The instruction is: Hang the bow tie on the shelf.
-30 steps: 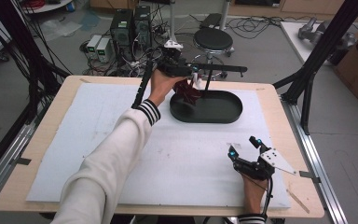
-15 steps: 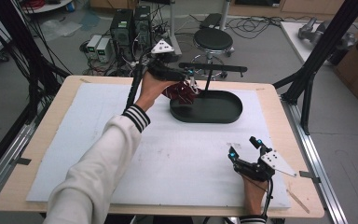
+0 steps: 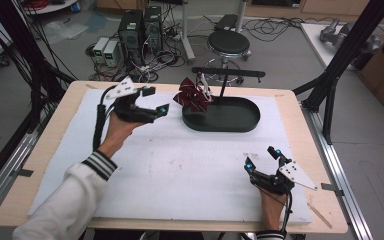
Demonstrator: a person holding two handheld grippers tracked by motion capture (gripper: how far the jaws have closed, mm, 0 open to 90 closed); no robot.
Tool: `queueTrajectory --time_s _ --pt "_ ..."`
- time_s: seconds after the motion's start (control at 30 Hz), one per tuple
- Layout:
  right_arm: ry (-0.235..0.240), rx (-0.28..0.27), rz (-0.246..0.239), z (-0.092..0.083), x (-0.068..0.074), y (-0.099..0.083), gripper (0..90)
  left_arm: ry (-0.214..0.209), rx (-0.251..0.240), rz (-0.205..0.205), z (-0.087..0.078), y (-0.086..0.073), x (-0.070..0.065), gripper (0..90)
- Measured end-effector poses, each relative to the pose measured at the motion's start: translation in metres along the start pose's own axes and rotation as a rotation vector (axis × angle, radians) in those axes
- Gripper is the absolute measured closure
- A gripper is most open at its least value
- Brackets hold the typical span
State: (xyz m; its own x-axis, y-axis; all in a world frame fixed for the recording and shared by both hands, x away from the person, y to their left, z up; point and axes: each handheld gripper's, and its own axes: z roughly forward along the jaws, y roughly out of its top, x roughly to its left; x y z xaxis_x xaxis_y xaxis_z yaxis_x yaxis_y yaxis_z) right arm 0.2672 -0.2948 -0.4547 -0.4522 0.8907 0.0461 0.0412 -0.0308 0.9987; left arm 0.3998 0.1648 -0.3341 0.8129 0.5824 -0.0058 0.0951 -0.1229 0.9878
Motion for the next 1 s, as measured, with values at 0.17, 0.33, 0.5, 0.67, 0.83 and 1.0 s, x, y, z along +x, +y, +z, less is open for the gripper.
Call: queueTrajectory --time_s 0.17,0.33,0.5,0.67,0.83,1.0 --pt "-0.003 0.001 -0.001 0.0 0.0 0.0 9.2 0.075 -0.021 0.017 -0.055 -0.037 -0.004 15.0" --pt "-0.006 -0.001 -0.001 0.0 0.001 0.0 9.2 0.14 -0.045 0.022 -0.106 -0.078 -0.008 15.0" --pt "-0.011 0.0 0.005 0.0 0.0 0.0 9.2 0.181 -0.104 -0.023 -0.142 -0.11 -0.012 10.8" --pt "-0.015 -0.002 0.003 0.0 0.001 0.0 9.2 0.221 -0.097 -0.002 -0.148 -0.126 -0.013 10.8" --pt "-0.017 0.0 -0.002 0.0 0.001 0.0 9.2 0.239 -0.118 -0.025 -0.144 -0.141 -0.013 10.8" --pt "-0.017 0.0 -0.002 0.0 0.001 0.0 9.2 0.263 -0.135 -0.021 -0.144 -0.143 -0.014 10.8"
